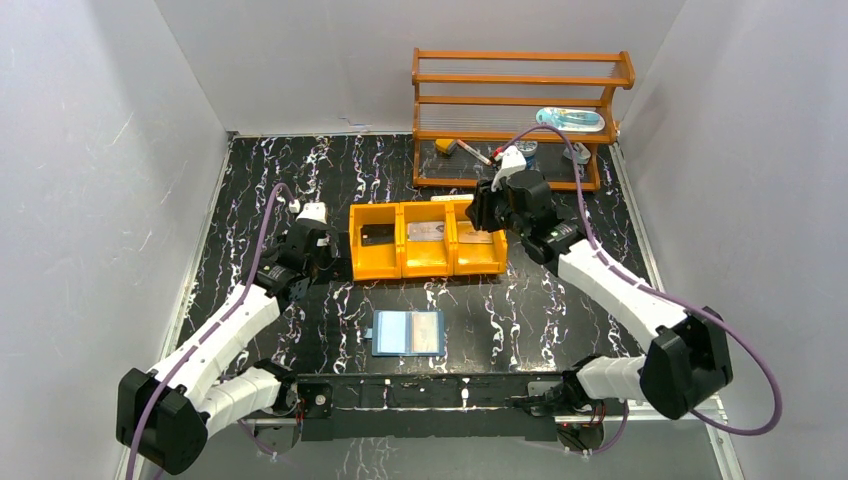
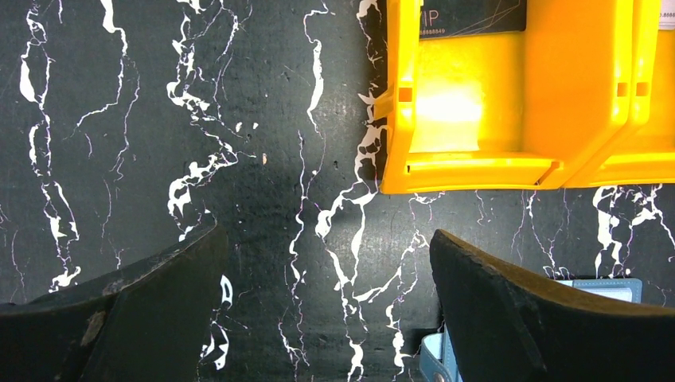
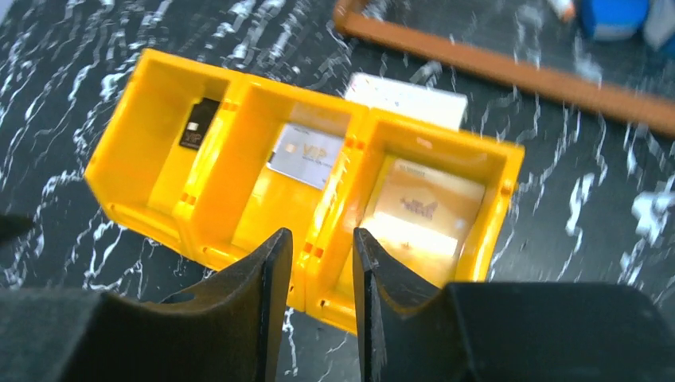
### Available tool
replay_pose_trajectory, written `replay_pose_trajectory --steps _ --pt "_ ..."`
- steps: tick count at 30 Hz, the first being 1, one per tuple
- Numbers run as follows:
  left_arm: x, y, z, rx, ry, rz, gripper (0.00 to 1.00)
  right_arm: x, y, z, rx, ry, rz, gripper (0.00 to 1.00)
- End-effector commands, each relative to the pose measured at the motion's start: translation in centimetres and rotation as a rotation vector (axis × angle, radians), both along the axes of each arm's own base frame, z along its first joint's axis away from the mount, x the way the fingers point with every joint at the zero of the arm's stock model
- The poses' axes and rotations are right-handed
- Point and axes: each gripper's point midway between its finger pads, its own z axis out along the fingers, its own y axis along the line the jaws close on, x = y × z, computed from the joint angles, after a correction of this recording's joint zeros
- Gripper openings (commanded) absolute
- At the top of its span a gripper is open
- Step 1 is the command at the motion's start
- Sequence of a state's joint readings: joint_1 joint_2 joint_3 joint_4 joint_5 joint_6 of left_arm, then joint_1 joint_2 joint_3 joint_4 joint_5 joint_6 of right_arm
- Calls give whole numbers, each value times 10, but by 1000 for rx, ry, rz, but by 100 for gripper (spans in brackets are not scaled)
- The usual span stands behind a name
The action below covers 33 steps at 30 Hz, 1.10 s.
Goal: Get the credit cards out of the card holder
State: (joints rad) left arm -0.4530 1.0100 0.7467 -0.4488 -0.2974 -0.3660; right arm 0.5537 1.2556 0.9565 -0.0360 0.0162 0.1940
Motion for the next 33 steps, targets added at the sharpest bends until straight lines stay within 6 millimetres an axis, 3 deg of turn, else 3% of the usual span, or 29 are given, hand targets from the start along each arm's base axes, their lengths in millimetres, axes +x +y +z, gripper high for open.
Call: replay_pose_trajectory --steps 1,8,11,24,33 --pt "1 -1 0 -1 4 -13 98 8 -18 -36 53 271 -300 41" --pt "0 2 2 11 -1 -7 98 21 -29 -100 -120 506 -431 43" --pt "0 2 1 11 2 -11 98 25 -32 -113 -153 543 -455 44" --pt "0 1 2 14 3 -22 98 14 -22 -158 -220 711 -410 44" --pt "0 2 2 16 2 -23 98 29 -23 -176 -268 665 -444 43"
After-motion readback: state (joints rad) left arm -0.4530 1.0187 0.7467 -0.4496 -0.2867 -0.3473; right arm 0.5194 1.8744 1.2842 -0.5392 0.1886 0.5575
